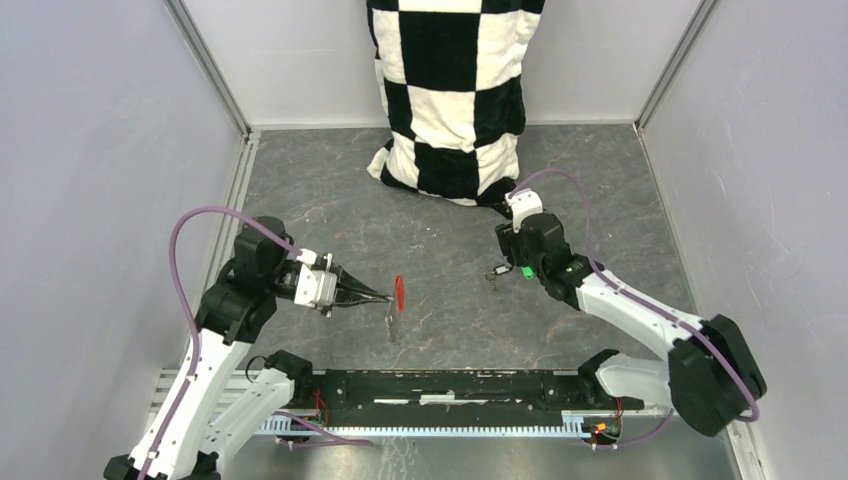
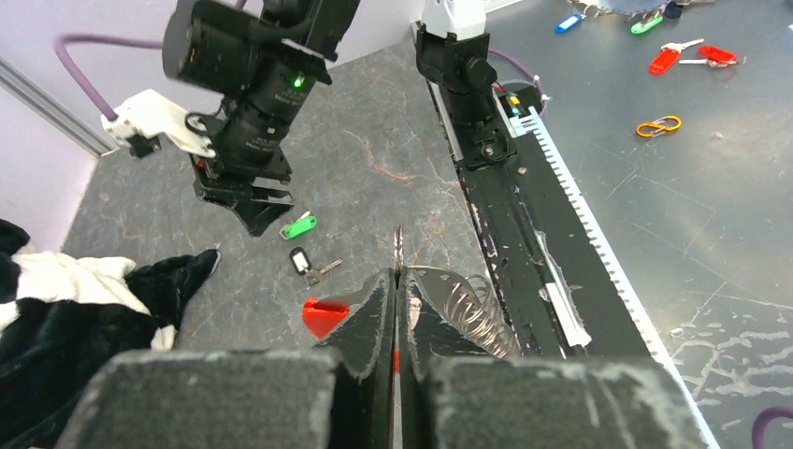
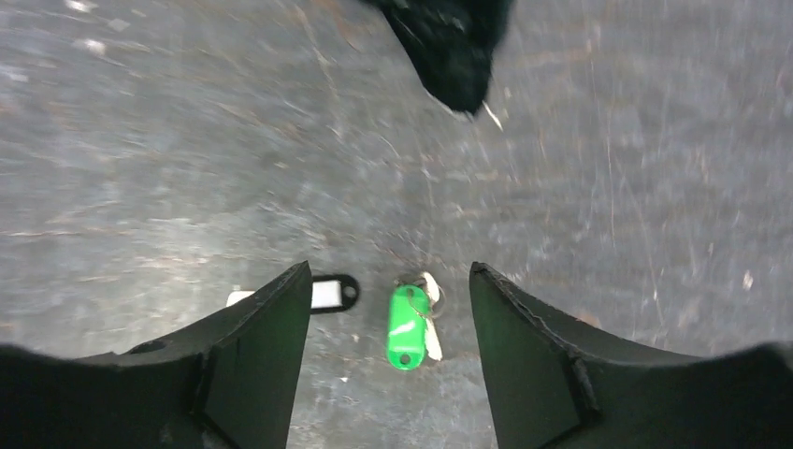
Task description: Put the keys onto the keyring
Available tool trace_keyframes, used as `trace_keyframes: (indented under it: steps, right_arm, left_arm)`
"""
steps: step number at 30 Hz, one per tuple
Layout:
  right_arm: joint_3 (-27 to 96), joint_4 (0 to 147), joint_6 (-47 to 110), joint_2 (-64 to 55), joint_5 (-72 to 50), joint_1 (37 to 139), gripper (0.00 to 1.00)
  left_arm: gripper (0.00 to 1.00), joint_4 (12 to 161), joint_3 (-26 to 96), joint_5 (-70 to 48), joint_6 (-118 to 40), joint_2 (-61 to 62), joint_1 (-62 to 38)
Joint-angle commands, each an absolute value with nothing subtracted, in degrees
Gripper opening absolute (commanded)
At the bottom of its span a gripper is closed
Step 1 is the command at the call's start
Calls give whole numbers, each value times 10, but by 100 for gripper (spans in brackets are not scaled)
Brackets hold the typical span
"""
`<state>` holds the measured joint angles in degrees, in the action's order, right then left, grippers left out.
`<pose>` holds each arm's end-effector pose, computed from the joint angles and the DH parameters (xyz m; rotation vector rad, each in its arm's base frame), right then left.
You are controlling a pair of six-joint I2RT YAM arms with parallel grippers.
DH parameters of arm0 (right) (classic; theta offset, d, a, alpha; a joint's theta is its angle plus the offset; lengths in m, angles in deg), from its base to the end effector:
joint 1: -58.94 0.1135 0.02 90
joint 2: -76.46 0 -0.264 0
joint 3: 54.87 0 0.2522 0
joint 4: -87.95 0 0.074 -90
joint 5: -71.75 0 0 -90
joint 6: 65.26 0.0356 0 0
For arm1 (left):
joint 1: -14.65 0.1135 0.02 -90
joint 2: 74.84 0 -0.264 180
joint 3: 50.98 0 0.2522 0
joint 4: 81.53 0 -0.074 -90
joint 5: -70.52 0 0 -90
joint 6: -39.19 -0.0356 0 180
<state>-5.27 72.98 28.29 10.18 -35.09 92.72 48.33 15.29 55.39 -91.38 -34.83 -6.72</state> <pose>0.2114 0.1290 0.2261 -0.3784 2.0636 0.0804 0.0993 -0.0758 0.3611 1.5079 0.9622 -1.0347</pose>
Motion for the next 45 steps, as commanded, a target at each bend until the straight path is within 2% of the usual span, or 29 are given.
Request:
trace_keyframes:
  steps: [1, 5, 17, 22, 33, 45]
  right_arm:
    - [-64, 743, 353, 59, -368, 884, 67]
    - [-72, 724, 400, 22, -372, 864, 61]
    - [-85, 732, 405, -4, -349, 851, 55]
    - [-92, 738, 396, -19, -310, 824, 48]
    - [-97, 802, 438, -43, -210, 801, 45]
    - [-76, 829, 456, -62, -153, 791, 34]
  left_arm:
    - [2, 477, 154, 548, -950, -369, -68]
    - [2, 470, 150, 548, -958, -376, -68]
    - [2, 466, 149, 551, -960, -394, -68]
    - [2, 466, 151, 552, -960, -398, -69]
    - [2, 467, 152, 550, -963, -410, -69]
    - [2, 467, 153, 541, -971, -416, -68]
